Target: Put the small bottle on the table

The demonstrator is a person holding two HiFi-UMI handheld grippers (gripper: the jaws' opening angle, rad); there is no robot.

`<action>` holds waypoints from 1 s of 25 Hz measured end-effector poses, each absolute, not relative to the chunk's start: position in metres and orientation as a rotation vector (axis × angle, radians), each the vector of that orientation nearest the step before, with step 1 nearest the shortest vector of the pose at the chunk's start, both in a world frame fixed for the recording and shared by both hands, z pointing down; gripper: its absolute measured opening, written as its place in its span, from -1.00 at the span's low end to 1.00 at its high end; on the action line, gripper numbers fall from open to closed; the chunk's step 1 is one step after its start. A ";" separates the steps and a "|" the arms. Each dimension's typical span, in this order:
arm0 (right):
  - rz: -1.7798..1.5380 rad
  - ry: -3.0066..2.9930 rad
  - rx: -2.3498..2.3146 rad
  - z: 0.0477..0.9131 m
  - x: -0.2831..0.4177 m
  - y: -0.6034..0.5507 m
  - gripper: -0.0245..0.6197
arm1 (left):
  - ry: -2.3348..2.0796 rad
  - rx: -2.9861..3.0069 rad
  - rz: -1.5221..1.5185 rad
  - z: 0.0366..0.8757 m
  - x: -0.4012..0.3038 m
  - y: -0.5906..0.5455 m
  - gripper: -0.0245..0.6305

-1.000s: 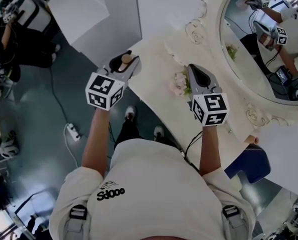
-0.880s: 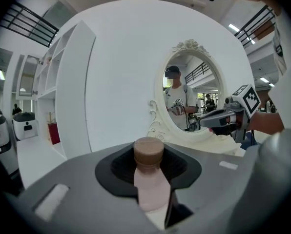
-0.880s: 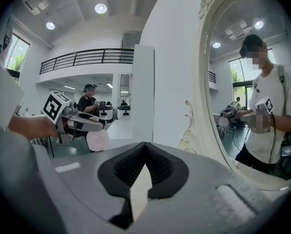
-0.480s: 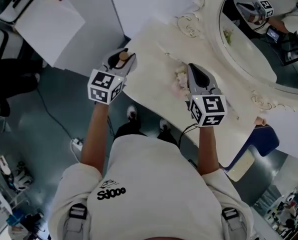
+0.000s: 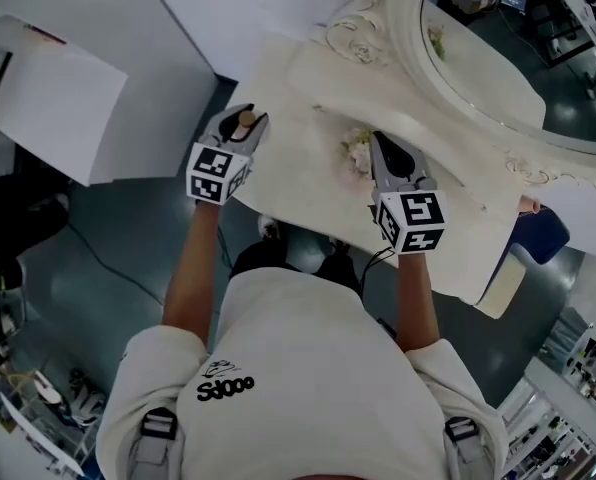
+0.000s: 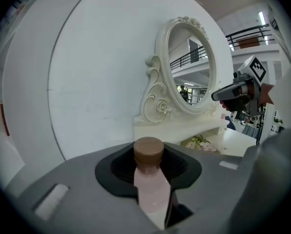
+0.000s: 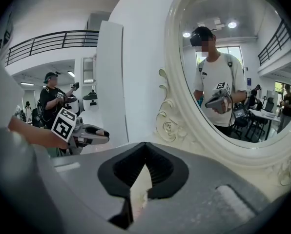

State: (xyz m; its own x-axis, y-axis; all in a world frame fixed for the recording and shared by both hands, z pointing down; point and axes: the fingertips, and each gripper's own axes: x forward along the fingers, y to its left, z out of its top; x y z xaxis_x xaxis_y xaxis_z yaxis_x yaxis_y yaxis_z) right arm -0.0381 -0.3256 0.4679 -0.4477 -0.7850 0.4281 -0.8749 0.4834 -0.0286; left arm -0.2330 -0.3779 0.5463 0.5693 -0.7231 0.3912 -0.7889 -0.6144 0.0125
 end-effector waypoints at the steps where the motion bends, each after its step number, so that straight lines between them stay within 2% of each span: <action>1: 0.352 -2.363 1.400 0.470 -0.038 -0.326 -0.92 | -1.250 2.613 0.532 0.554 -0.231 -0.382 -0.50; 10: 0.403 -2.256 1.498 0.480 -0.031 -0.326 -0.92 | -1.037 2.624 0.625 0.613 -0.213 -0.392 -0.50; 25: 0.467 -2.196 1.535 0.495 -0.040 -0.322 -0.92 | -0.940 2.646 0.670 0.637 -0.205 -0.391 -0.50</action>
